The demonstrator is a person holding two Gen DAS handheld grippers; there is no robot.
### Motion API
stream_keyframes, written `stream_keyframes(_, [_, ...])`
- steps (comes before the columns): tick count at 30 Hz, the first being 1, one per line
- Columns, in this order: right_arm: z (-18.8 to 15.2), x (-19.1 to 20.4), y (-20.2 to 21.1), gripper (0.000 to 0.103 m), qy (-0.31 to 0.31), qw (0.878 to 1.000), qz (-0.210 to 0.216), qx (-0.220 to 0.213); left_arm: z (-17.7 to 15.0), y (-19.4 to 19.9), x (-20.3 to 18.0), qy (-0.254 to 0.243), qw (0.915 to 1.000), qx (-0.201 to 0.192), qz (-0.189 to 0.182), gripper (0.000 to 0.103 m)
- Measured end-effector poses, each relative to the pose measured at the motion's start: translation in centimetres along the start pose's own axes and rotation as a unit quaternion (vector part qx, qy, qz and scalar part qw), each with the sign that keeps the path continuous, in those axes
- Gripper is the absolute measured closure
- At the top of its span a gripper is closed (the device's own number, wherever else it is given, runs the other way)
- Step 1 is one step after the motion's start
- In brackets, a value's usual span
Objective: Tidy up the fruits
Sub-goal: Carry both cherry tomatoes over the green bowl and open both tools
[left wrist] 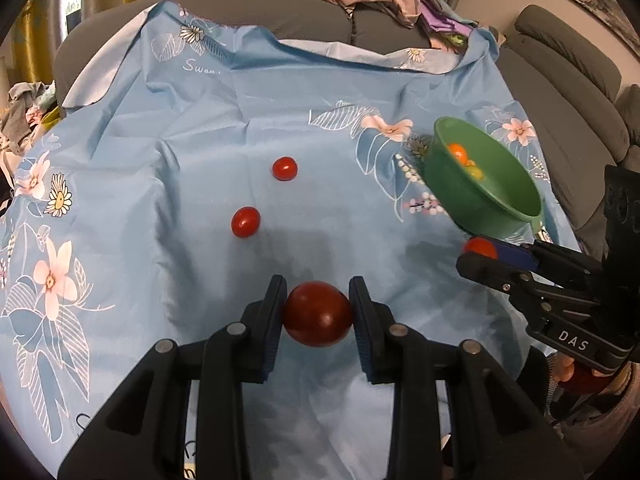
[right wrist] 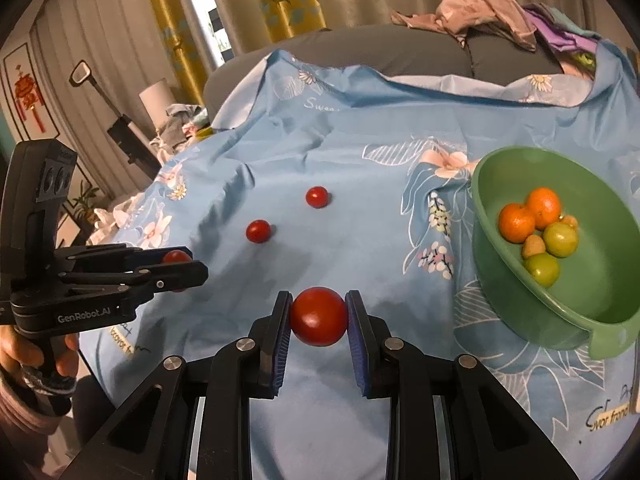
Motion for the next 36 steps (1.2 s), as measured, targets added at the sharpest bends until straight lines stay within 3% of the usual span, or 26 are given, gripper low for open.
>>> stream_keyframes(8, [-0.1,-0.6,1.8,0.074,-0.007,1.000,-0.005,-0.017,0.9,0.9,-2.1,-0.019,0.9997,-0.012,-0.013,0.071])
stream_keyframes(17, [0.6,-3.4,4.3,0.074,-0.029,0.998,-0.025,-0.050,4.8,0.7,-6.9,-0.075,0.9958,-0.036,-0.040,0.071])
stream_keyframes(26, [1.5,-9.0,7.0,0.074,-0.076,0.991,-0.065,-0.090,9.2,-2.1,-12.7,-0.125,0.9875,-0.056,-0.078,0.071])
stream_keyframes(36, [2.6,-14.2,7.6,0.074,-0.121,0.982,-0.097,-0.108,12.2,-6.6,-17.1,-0.168,0.9797,-0.044,-0.100,0.071])
Point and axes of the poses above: each gripper's, at about its wrist camera, not at the fingertips, and y roughly against the way its jaws point, x to its left, z to its top, the point moved 6 cm from there along -y, roughly the way its jaws point, and after that the axes turned 10 degrees about -y, right-handed, at the moved point
